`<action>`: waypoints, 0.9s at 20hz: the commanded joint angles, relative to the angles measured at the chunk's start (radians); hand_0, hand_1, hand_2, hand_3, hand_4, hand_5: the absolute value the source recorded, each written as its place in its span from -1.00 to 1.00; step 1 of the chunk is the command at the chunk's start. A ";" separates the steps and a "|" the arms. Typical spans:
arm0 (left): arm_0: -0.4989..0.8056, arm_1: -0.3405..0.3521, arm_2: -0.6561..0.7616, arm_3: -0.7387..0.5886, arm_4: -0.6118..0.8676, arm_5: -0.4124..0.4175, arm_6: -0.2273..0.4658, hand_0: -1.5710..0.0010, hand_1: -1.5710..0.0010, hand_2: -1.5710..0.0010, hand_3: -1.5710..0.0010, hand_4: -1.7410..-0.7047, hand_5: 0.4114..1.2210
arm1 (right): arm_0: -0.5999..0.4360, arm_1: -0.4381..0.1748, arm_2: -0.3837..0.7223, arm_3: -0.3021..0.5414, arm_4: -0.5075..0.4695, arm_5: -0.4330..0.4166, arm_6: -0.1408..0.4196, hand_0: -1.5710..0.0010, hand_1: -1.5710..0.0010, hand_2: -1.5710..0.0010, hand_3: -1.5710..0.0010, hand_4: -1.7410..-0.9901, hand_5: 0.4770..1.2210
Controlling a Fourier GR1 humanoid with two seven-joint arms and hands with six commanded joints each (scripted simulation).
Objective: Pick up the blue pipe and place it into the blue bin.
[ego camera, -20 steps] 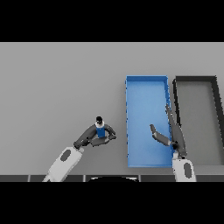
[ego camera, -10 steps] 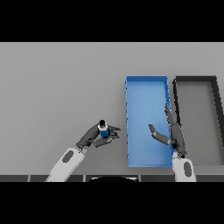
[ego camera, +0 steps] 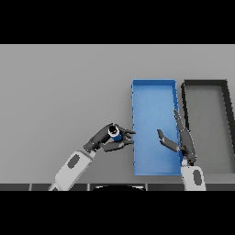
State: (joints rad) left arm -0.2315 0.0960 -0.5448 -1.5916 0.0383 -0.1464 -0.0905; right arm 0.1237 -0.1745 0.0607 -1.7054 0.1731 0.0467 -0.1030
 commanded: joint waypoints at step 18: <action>0.027 -0.056 0.028 -0.009 -0.060 -0.076 0.030 -1.00 -1.00 -1.00 -1.00 -0.47 1.00 | 0.218 0.027 0.086 -0.398 -0.166 0.084 0.119 1.00 0.97 0.85 1.00 0.38 -0.67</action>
State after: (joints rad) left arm -0.2054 0.0395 -0.5167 -1.6006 -0.0228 -0.2240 -0.0610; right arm 0.3415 -0.1485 0.1464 -2.0976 0.0095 0.1310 0.0183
